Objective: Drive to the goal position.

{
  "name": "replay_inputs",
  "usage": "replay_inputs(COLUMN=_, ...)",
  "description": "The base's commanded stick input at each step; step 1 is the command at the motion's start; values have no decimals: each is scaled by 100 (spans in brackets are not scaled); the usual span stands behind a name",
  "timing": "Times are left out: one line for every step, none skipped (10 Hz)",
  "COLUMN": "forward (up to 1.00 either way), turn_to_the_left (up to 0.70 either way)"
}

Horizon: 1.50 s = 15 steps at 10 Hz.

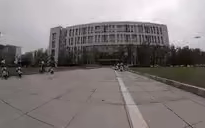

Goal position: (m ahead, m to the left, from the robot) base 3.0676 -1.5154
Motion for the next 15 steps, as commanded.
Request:
replay_inputs(forward=70, turn_to_the_left=0)
replay_inputs(forward=70, turn_to_the_left=0)
replay_inputs(forward=70, turn_to_the_left=0)
replay_inputs(forward=70, turn_to_the_left=0)
replay_inputs(forward=70, turn_to_the_left=0)
replay_inputs(forward=70, turn_to_the_left=0)
replay_inputs(forward=70, turn_to_the_left=0)
replay_inputs(forward=70, turn_to_the_left=0)
replay_inputs(forward=70, turn_to_the_left=0)
replay_inputs(forward=70, turn_to_the_left=0)
replay_inputs(forward=70, turn_to_the_left=0)
replay_inputs(forward=70, turn_to_the_left=0)
replay_inputs(forward=70, turn_to_the_left=0)
replay_inputs(forward=70, turn_to_the_left=0)
replay_inputs(forward=70, turn_to_the_left=0)
